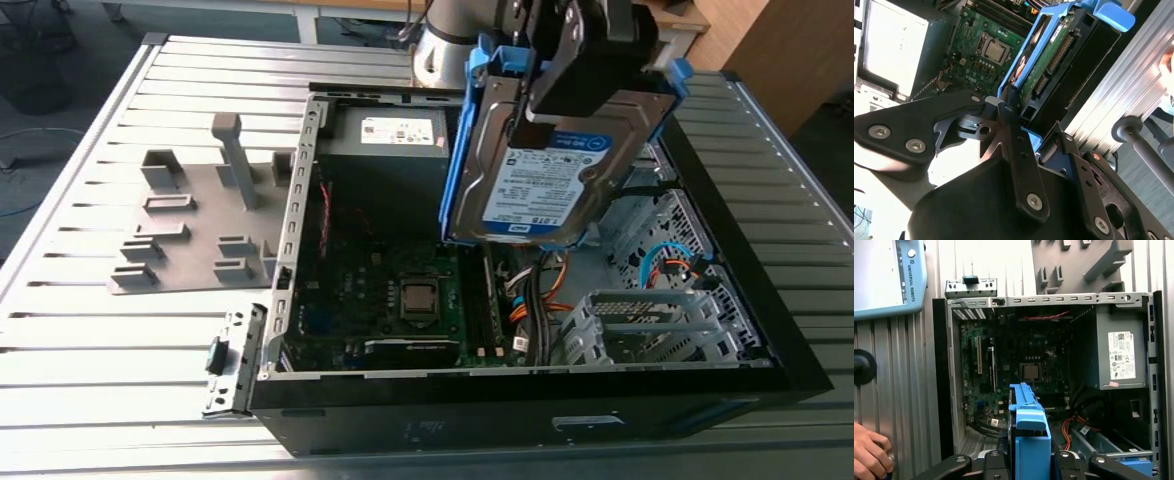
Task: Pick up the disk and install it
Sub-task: 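Pick up the disk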
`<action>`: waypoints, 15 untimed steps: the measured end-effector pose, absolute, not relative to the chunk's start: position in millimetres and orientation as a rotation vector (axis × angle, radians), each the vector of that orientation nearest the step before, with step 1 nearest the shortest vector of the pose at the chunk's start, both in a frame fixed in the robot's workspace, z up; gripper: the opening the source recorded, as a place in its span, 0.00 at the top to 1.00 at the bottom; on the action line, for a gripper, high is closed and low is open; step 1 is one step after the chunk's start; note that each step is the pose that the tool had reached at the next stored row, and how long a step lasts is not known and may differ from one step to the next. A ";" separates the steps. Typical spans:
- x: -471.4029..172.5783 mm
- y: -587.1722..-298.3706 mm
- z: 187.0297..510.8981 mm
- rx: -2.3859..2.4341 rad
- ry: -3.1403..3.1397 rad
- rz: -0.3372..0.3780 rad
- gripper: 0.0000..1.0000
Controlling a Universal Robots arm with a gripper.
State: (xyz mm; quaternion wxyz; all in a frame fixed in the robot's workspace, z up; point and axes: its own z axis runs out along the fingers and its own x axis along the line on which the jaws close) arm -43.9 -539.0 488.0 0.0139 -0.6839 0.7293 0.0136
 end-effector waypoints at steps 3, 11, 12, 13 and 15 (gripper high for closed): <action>-42.4 -539.7 487.0 -2.130 2.271 0.042 0.64; -42.2 -546.0 486.3 -2.130 2.271 0.042 0.64; -42.2 -546.9 486.2 -2.130 2.271 0.042 0.64; -42.1 -547.8 486.2 -2.130 2.271 0.042 0.64; -42.1 -549.6 486.0 -2.130 2.271 0.042 0.64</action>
